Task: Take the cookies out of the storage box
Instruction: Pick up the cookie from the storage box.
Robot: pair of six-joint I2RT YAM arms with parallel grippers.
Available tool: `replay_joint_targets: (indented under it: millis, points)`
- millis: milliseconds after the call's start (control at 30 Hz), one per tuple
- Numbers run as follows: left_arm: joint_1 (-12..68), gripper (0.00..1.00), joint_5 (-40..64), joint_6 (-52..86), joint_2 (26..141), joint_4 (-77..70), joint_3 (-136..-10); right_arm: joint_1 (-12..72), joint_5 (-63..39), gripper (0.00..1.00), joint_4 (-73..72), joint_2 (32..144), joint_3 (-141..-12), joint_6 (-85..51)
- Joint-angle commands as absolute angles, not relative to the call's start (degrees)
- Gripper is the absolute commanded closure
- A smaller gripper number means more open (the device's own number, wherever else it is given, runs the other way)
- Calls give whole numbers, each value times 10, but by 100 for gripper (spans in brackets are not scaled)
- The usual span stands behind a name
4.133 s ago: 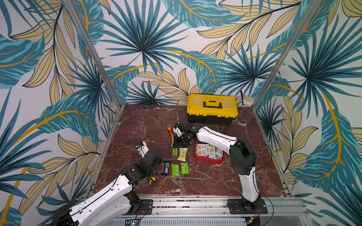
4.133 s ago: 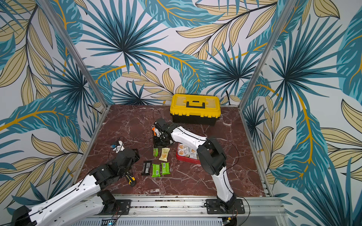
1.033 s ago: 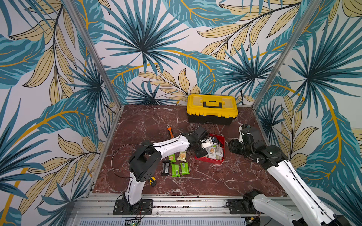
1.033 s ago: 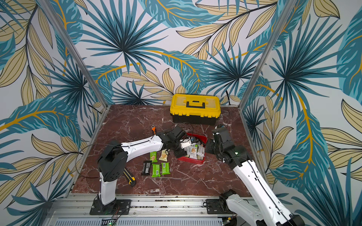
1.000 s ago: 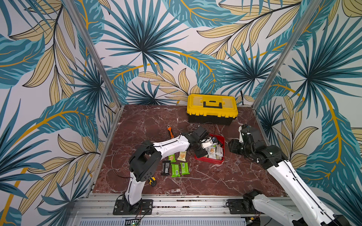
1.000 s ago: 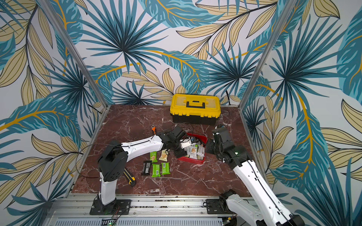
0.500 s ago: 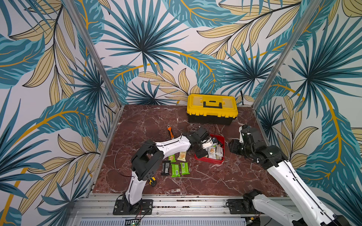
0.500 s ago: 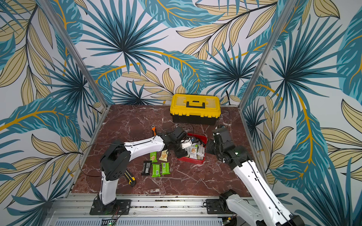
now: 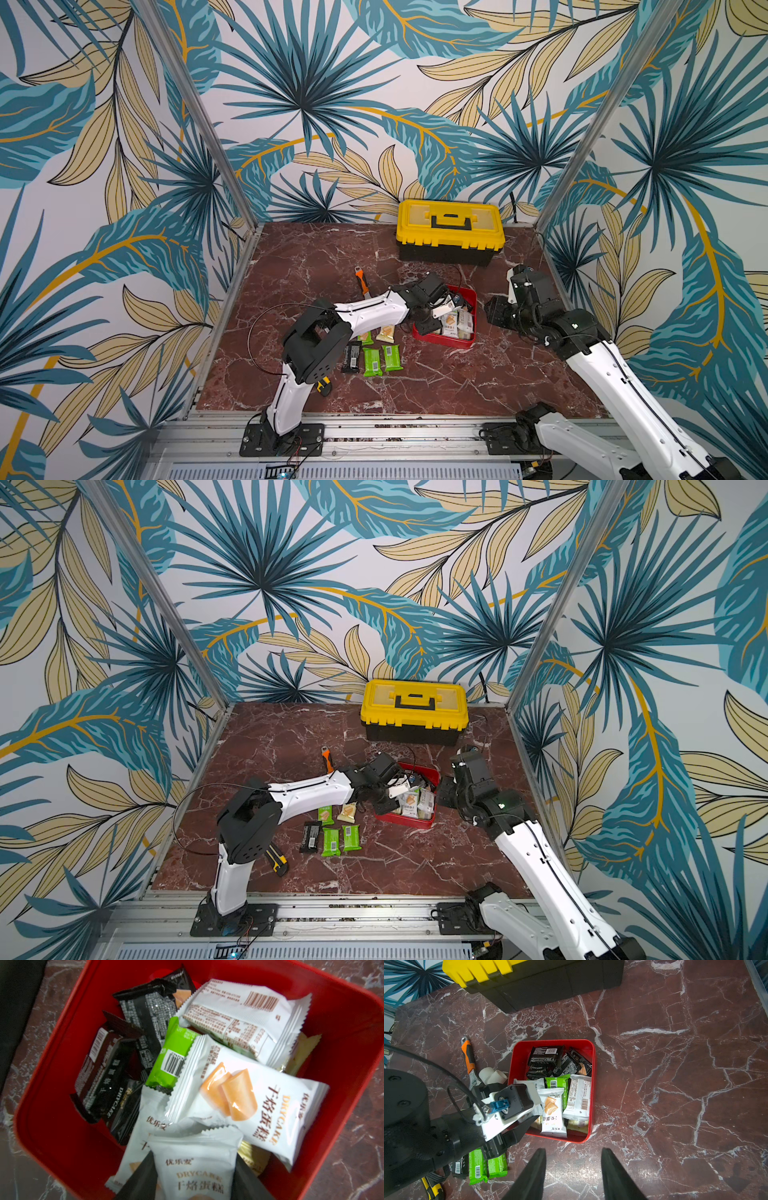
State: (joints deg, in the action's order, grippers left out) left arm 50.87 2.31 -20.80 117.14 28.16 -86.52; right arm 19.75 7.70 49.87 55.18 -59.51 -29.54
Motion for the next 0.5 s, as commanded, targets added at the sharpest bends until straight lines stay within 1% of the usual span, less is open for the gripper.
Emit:
replay_joint_targets:
  millis: [0, 233, 467]
  points:
    - [511, 50, 14, -206, 1176, 280, -892, 194, 77, 52, 510, 544, -585, -289]
    - [511, 57, 17, -199, 1158, 282, -891, 192, 76, 52, 511, 542, -585, -290]
    - [511, 59, 15, -182, 1123, 280, -881, 192, 74, 52, 511, 542, -586, -291]
